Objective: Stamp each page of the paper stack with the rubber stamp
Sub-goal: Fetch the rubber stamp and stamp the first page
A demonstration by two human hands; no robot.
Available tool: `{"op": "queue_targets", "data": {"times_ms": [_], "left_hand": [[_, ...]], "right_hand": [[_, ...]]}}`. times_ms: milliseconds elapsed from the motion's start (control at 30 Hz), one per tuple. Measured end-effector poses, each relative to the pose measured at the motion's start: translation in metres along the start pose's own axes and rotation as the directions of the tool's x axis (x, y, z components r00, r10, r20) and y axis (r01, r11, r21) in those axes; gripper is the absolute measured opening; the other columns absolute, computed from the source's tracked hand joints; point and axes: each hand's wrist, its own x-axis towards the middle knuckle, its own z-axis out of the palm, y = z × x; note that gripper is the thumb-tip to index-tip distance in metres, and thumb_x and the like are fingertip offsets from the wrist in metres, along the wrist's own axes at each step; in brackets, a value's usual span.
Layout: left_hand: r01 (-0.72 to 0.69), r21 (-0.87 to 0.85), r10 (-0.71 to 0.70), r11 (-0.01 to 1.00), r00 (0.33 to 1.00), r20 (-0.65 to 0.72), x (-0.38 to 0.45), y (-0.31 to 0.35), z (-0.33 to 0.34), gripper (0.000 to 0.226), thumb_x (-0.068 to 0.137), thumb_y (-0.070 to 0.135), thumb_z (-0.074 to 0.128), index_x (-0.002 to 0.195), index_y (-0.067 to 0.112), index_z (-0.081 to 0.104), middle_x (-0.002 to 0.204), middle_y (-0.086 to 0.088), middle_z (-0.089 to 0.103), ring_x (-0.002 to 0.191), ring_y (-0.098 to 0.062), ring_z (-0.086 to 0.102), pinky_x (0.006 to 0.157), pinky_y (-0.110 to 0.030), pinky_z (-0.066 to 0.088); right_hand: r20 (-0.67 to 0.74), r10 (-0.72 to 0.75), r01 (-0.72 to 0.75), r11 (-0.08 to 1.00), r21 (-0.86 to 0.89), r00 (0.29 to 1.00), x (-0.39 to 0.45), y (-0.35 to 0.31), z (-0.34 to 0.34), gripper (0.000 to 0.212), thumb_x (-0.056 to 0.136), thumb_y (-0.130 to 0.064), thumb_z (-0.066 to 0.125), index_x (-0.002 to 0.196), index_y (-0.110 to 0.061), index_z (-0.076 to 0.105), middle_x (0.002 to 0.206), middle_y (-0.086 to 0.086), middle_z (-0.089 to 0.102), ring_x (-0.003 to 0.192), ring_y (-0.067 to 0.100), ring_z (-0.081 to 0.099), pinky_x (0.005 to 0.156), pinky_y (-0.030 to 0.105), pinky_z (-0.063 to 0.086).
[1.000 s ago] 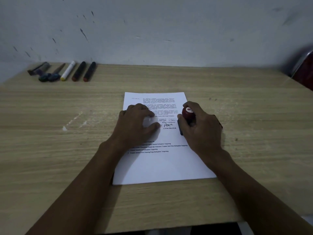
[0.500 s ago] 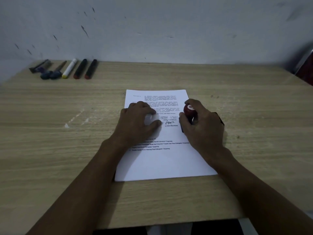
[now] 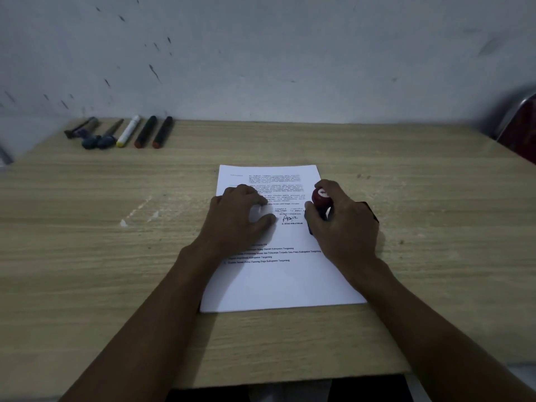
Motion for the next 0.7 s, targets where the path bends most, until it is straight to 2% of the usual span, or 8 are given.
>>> {"op": "queue_targets", "data": {"times_ms": [67, 200, 300, 400, 467, 567, 633, 700], "left_hand": [[0.001, 0.007, -0.001, 1.000, 1.000, 0.005, 0.000, 0.001, -0.001, 0.065, 0.067, 0.071, 0.039, 0.105, 0.028, 0.069, 0.114, 0.008, 0.062, 0.113, -0.018, 0.054, 0.094, -0.039, 0.041], [0.001, 0.021, -0.002, 1.000, 1.000, 0.008, 0.000, 0.004, -0.004, 0.066, 0.066, 0.073, 0.038, 0.105, 0.030, 0.069, 0.114, 0.011, 0.061, 0.114, -0.014, 0.053, 0.094, -0.036, 0.033], [0.002, -0.022, -0.004, 1.000, 0.997, -0.071, -0.001, 0.006, -0.007, 0.060, 0.071, 0.071, 0.042, 0.106, 0.030, 0.068, 0.114, 0.010, 0.063, 0.112, -0.014, 0.056, 0.099, -0.041, 0.035], [-0.036, -0.115, 0.013, 0.993, 0.980, -0.200, 0.000, 0.002, -0.009, 0.049, 0.081, 0.062, 0.050, 0.103, 0.023, 0.070, 0.109, 0.004, 0.067, 0.106, -0.017, 0.061, 0.093, -0.049, 0.045], [-0.059, -0.150, 0.017, 0.987, 0.962, -0.271, 0.002, 0.001, -0.013, 0.041, 0.085, 0.053, 0.055, 0.099, 0.018, 0.070, 0.103, 0.002, 0.068, 0.100, -0.018, 0.063, 0.089, -0.043, 0.049], [-0.060, -0.197, -0.013, 0.979, 0.936, -0.352, 0.001, 0.003, -0.019, 0.028, 0.086, 0.037, 0.063, 0.093, 0.011, 0.072, 0.095, -0.001, 0.069, 0.091, -0.012, 0.062, 0.085, -0.017, 0.043], [-0.045, -0.229, -0.046, 0.972, 0.926, -0.375, 0.000, 0.004, -0.022, 0.025, 0.086, 0.033, 0.064, 0.091, 0.010, 0.073, 0.093, -0.001, 0.068, 0.087, -0.006, 0.059, 0.081, -0.003, 0.034], [-0.024, -0.261, -0.080, 0.965, 0.922, -0.379, 0.000, 0.003, -0.023, 0.023, 0.086, 0.032, 0.063, 0.090, 0.011, 0.073, 0.092, -0.002, 0.069, 0.084, -0.004, 0.057, 0.079, 0.000, 0.032]], "right_hand": [[0.008, -0.027, 0.027, 0.999, 0.017, 1.000, 0.001, -0.001, -0.002, 0.026, 0.089, -0.037, 0.061, 0.112, -0.026, 0.059, 0.063, -0.001, 0.065, 0.062, 0.028, 0.064, 0.059, 0.034, 0.050], [-0.036, -0.021, 0.026, 0.985, 0.168, 0.999, 0.008, 0.000, -0.013, 0.027, 0.089, -0.033, 0.067, 0.113, -0.020, 0.064, 0.079, -0.002, 0.071, 0.072, 0.022, 0.068, 0.064, 0.031, 0.052], [-0.092, 0.147, -0.101, 0.918, 0.383, 0.985, 0.019, 0.008, -0.027, 0.023, 0.089, -0.029, 0.070, 0.109, -0.019, 0.066, 0.087, -0.009, 0.067, 0.081, 0.012, 0.065, 0.076, 0.029, 0.054], [-0.067, 0.335, -0.253, 0.815, 0.522, 0.940, 0.030, 0.022, -0.037, 0.021, 0.088, -0.027, 0.070, 0.107, -0.020, 0.064, 0.091, -0.009, 0.066, 0.089, 0.015, 0.066, 0.084, 0.034, 0.055], [-0.052, 0.434, -0.339, 0.768, 0.543, 0.899, 0.035, 0.032, -0.044, 0.027, 0.086, -0.030, 0.072, 0.106, -0.021, 0.057, 0.093, -0.006, 0.066, 0.090, 0.020, 0.068, 0.080, 0.038, 0.057], [-0.061, 0.536, -0.429, 0.733, 0.528, 0.842, 0.039, 0.045, -0.055, 0.036, 0.084, -0.032, 0.074, 0.105, -0.019, 0.048, 0.103, 0.005, 0.066, 0.088, 0.019, 0.065, 0.073, 0.036, 0.054], [-0.096, 0.549, -0.450, 0.763, 0.464, 0.830, 0.040, 0.054, -0.060, 0.037, 0.083, -0.034, 0.075, 0.105, -0.018, 0.050, 0.102, 0.005, 0.066, 0.091, 0.020, 0.066, 0.079, 0.038, 0.054], [-0.115, 0.534, -0.459, 0.802, 0.383, 0.838, 0.038, 0.058, -0.063, 0.038, 0.080, -0.039, 0.075, 0.105, -0.020, 0.053, 0.098, 0.003, 0.067, 0.091, 0.023, 0.067, 0.084, 0.046, 0.055]]}}
